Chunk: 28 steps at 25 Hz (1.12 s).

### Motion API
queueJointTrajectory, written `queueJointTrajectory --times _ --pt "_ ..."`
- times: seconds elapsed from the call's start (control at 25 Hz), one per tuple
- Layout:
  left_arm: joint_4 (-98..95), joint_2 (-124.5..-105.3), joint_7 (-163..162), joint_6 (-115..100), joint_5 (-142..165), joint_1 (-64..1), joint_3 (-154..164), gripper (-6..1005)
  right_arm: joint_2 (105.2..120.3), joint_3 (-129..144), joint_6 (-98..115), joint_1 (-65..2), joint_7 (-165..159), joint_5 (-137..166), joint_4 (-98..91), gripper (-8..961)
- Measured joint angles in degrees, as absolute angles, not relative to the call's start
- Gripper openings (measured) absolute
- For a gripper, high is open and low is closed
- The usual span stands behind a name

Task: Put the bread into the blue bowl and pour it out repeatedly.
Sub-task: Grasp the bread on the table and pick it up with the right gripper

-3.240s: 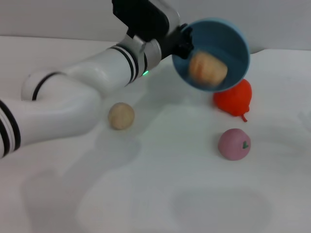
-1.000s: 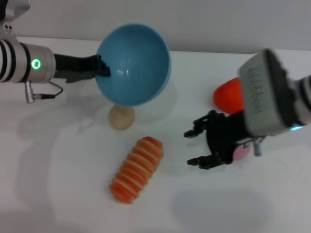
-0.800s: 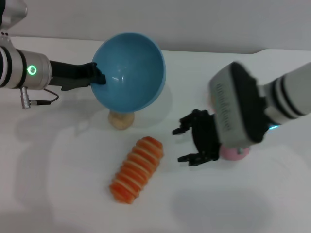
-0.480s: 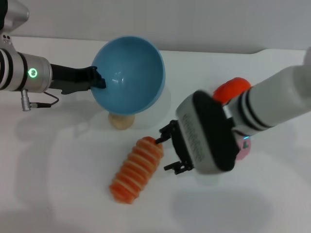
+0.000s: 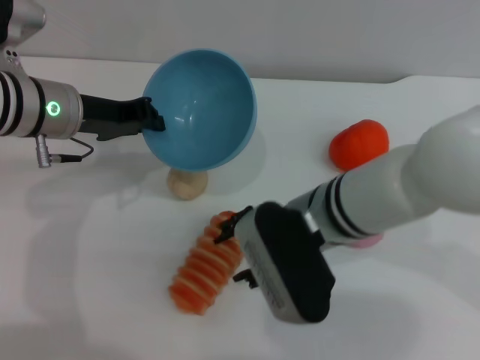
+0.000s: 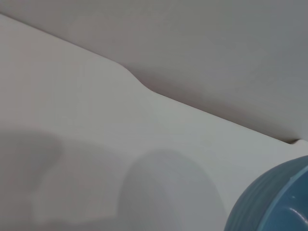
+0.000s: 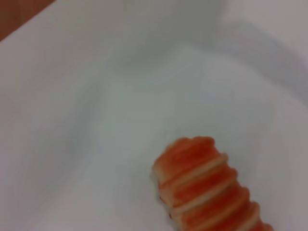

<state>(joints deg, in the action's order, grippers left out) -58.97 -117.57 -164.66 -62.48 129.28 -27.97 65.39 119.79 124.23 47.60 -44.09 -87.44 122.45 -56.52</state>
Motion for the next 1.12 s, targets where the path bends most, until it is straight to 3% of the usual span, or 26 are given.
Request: queueJointTrajectory --times 0.32,1.04,1.12 --pt "-58.0 -117.66 -164.4 -62.5 129.2 -28.4 65.4 26 119.80 137.0 31.0 -44.3 -87.5 120.3 -54.0 634" --pt "-57.4 -117.68 -164.3 -62.2 129.2 -29.5 65.4 25 119.81 140.8 23.4 -44.8 -87.3 111.0 -47.8 631" --pt "-57.4 -117.69 -164.4 -62.2 129.2 -29.5 65.4 25 119.81 140.9 22.9 -44.7 -87.3 111.0 -47.7 581"
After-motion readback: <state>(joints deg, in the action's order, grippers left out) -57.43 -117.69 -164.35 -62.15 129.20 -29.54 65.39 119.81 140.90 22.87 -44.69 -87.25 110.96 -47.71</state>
